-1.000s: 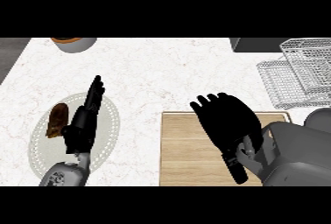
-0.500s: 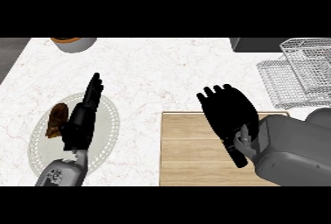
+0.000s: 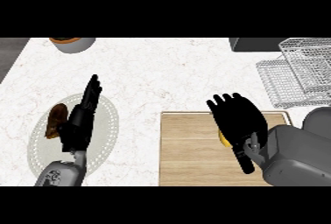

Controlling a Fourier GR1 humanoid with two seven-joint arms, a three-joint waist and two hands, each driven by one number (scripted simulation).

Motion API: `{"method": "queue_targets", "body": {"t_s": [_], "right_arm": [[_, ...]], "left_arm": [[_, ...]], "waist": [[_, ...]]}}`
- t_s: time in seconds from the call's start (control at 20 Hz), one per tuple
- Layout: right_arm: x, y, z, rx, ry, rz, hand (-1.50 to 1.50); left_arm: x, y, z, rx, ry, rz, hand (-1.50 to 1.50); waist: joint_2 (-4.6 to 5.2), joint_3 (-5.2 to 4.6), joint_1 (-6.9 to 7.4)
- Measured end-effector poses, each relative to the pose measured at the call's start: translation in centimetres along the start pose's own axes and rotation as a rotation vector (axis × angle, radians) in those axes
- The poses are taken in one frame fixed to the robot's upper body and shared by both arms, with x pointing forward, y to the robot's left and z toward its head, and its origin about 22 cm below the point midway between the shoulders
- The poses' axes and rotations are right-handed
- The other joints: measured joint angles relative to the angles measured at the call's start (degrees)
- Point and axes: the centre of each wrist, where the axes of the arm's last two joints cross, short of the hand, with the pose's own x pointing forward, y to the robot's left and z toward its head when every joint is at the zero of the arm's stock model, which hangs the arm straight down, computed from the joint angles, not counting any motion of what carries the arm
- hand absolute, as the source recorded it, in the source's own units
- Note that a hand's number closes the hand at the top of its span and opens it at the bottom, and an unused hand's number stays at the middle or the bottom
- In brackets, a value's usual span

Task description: Pick the lemon from the tray and place it in the tiered basket

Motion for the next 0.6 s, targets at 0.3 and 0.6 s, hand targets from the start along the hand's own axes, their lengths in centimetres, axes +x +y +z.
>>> {"method": "queue_targets", "body": {"t_s": [0.3,0.6], "right_arm": [[-0.6,1.1,-0.6,0.005,-0.006,-0.018,-1.5],[-0.8,0.9,-1.5,0.011,-0.009,-0.053,-1.5]], "left_arm": [[-0.1,-0.5,0.1,0.006,-0.002,0.0,0.0],[-0.1,-0.8,0.5,-0.006,-0.005,0.006,0.0]], "waist": [[0.1,0.02,0.2],[0.12,0.01,0.4]]}}
